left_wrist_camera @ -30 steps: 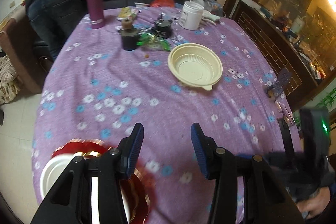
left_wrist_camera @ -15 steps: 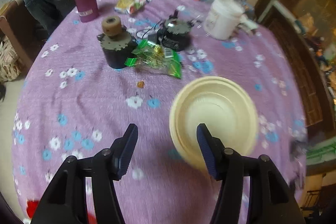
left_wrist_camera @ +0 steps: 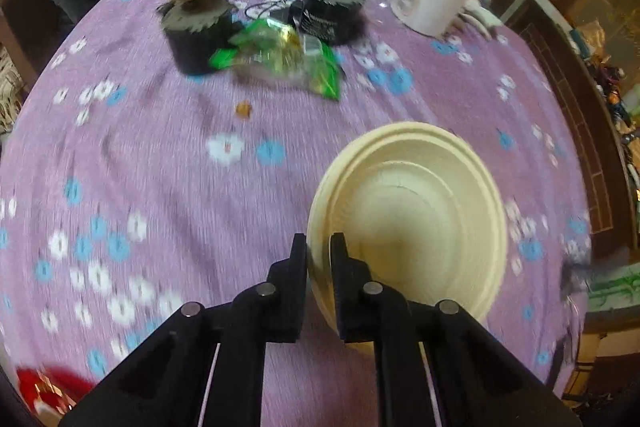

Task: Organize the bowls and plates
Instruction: 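Move the left gripper to the cream handled bowl, then grasp the cream bowl rim with the left gripper, then carry the cream bowl with the left gripper to the red plate stack, then lower the cream bowl onto the white bowl and open the left gripper, then grasp the red plate rim with the left gripper and slide the stack along the table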

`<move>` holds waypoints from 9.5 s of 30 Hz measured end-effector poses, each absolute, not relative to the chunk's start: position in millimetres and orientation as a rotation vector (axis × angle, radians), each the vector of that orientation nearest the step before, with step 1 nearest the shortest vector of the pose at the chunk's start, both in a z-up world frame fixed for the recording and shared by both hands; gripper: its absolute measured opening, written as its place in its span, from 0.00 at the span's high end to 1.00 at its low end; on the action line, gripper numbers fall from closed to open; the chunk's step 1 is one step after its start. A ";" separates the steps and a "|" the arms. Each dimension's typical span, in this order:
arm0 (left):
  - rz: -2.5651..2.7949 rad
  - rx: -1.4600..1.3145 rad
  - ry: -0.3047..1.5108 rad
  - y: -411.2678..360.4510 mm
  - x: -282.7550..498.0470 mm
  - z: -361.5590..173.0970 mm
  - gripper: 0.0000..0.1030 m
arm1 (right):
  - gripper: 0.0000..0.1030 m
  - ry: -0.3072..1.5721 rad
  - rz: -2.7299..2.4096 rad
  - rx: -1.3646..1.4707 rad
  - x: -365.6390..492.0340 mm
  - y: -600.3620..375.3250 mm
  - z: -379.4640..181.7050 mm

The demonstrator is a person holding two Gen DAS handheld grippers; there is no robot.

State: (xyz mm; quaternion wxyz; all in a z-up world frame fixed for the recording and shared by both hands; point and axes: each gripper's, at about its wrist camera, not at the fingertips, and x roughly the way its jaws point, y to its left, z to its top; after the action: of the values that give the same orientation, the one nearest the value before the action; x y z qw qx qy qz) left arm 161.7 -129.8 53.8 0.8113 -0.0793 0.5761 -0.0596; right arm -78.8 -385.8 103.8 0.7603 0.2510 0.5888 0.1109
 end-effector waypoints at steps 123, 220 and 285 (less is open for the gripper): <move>-0.188 0.208 0.892 -102.0 -52.5 135.7 0.82 | 0.79 1.151 0.324 0.309 -89.1 -274.1 162.8; 0.125 0.003 0.966 93.7 -95.4 113.5 0.79 | 0.77 1.312 0.666 0.032 -51.6 -46.9 133.5; -0.048 -0.306 1.075 170.1 -103.7 41.4 0.85 | 0.89 1.339 0.615 0.147 -28.4 -74.2 65.5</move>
State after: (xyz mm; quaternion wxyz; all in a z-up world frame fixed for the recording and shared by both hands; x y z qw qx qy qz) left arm -103.7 170.1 41.4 0.8476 -0.1453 0.5098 -0.0229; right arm -28.4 -74.2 65.5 0.7381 0.0669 0.6101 0.2801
